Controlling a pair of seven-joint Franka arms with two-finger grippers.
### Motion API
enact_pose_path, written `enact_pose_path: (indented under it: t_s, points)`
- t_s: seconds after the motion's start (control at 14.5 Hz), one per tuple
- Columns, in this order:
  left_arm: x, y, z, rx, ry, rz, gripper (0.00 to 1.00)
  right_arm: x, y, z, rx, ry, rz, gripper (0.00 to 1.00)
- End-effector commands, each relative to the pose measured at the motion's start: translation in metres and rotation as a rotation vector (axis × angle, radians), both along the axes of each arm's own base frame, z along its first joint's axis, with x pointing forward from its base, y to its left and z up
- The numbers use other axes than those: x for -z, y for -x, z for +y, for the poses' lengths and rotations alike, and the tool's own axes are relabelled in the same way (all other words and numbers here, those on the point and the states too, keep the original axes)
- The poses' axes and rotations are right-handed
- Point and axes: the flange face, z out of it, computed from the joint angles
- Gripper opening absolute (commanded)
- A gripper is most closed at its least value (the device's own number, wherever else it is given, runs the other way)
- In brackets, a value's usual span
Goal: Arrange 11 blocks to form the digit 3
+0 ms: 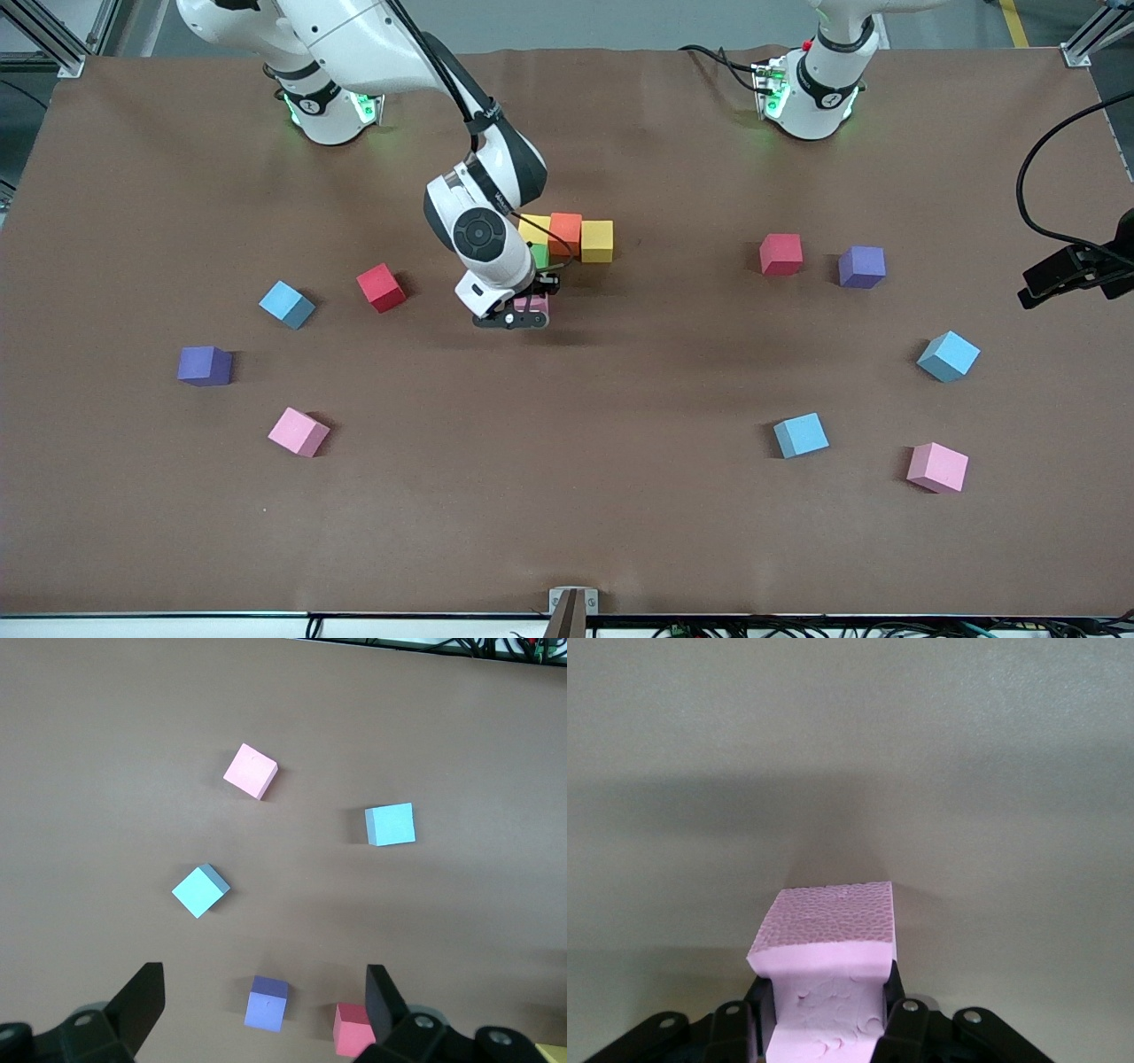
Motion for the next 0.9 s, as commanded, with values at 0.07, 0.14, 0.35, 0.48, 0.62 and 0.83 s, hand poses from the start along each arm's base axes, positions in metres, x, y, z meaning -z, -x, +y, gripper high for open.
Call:
enact_pose_path:
  t_s: [0.07, 0.14, 0.35, 0.48, 0.62, 0.83]
  points:
    - [-0.006, 0.005, 0.005, -0.012, -0.016, 0.001, 1.0, 0.005, -0.001, -0.013, 0.013, -0.01, 0.021, 0.47]
    - [-0.006, 0.005, 0.005, -0.012, -0.017, 0.004, 1.0, 0.005, -0.001, -0.013, 0.012, -0.011, 0.021, 0.47]
    - [-0.002, 0.01, 0.01, -0.022, -0.016, 0.043, 1.0, 0.005, 0.0, -0.013, 0.012, -0.01, 0.022, 0.47]
    - [-0.002, 0.01, 0.014, -0.028, -0.016, 0.044, 1.0, 0.005, 0.0, -0.013, 0.013, -0.01, 0.023, 0.47]
    - [-0.002, 0.01, 0.015, -0.031, -0.017, 0.044, 1.0, 0.008, 0.002, -0.014, 0.01, -0.006, 0.027, 0.47]
    - [-0.002, 0.01, 0.016, -0.033, -0.017, 0.044, 1.0, 0.008, 0.005, -0.014, 0.022, -0.001, 0.033, 1.0]
